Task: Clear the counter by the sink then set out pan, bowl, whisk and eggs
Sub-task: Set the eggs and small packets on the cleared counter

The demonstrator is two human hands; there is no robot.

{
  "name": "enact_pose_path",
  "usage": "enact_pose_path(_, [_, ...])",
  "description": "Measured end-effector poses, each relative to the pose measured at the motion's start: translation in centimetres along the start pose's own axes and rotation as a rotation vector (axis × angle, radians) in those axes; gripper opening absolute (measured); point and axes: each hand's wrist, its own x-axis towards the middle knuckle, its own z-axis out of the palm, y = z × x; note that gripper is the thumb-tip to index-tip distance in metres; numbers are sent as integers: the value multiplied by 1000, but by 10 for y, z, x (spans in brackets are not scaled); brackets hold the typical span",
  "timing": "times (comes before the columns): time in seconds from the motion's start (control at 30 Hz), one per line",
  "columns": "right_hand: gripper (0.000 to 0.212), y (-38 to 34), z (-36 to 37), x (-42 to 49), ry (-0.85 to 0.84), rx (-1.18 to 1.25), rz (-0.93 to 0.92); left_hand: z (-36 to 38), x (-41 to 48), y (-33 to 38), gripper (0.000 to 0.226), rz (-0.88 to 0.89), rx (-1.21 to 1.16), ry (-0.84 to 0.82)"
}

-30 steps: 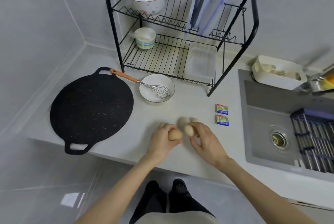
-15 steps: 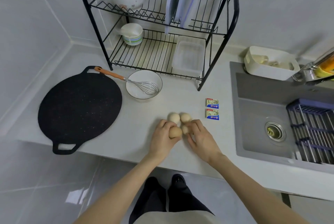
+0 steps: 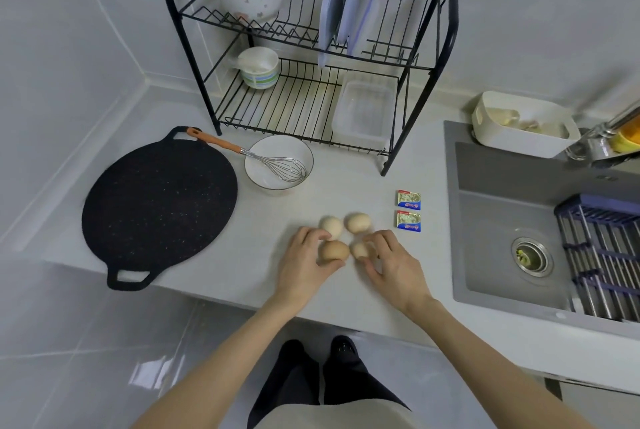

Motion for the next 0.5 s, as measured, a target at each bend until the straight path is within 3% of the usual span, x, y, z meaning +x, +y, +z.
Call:
enact_pose_path(0.13, [28, -12, -13, 15, 92, 30, -27, -28, 9, -4, 30, -22, -95, 165])
enact_pose_path(0.23, [28, -33, -21, 40, 129, 119, -60, -54, 29, -8, 23, -212, -277, 244])
enact_pose_path(0.4, [40, -75, -19, 97, -31, 348, 53, -97, 70, -15, 18, -448, -565, 203])
enact_pose_path(0.5, [53, -95, -18, 126, -120, 470, 215, -110, 86, -18, 54, -569, -741, 154])
